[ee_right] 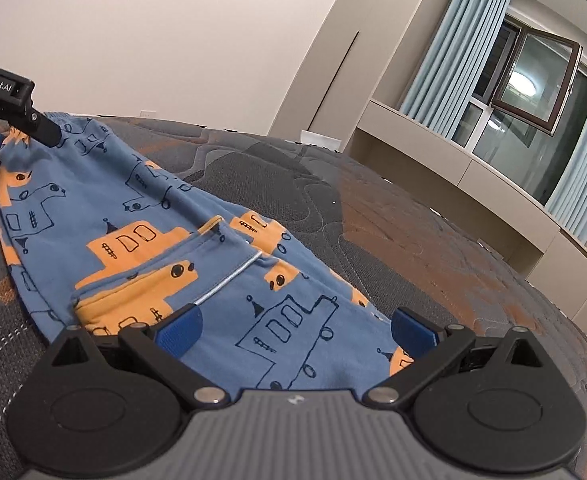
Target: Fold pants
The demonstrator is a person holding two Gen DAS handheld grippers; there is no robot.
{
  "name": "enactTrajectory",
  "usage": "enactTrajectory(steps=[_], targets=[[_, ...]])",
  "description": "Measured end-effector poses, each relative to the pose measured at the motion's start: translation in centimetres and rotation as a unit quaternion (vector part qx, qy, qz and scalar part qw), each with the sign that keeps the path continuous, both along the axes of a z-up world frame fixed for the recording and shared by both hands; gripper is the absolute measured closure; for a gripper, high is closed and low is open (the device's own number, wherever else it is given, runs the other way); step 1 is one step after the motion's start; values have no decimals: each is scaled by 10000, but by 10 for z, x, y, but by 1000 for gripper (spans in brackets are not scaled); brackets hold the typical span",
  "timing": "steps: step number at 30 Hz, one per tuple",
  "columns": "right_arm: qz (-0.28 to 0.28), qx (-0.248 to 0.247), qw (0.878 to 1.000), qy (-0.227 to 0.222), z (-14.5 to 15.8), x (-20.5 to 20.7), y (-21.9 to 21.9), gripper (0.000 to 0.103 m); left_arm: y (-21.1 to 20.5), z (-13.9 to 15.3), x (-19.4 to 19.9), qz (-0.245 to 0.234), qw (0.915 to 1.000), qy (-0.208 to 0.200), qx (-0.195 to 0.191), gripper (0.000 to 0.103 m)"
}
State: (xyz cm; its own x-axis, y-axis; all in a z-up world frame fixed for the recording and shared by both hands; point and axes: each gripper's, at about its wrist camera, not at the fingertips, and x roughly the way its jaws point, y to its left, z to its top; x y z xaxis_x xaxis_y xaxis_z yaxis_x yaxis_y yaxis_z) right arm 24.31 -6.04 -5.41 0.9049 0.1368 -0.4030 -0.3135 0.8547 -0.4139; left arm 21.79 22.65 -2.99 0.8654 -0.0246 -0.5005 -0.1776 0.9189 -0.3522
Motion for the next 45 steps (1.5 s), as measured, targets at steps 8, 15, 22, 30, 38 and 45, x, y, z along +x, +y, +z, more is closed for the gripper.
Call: enactTrajectory(steps=[8,15,22,30,38,45], targets=[[10,-5,10000,19,1,-1,-2,0,0,-2,2,-3,10000,47,1,1],[12,-7,10000,9,1,-1,-2,0,9,-3,-3,-55,9995,-107,-283,1],[311,204,9988,-304,5,-13,-6,0,24,-8,-15,-327,9922,-588,-1047,12],[562,-103,9966,-593,3,-24,6,0,34,-13,-2,-2,9864,-222,-1627,34],[588,-110,9968,-535,2,-21,7,0,20,-5,3,672,9899,38,-1245,80],[563,24,9979,-313,1,-12,4,0,3,21,-1,656,9920,-303,-1037,86]])
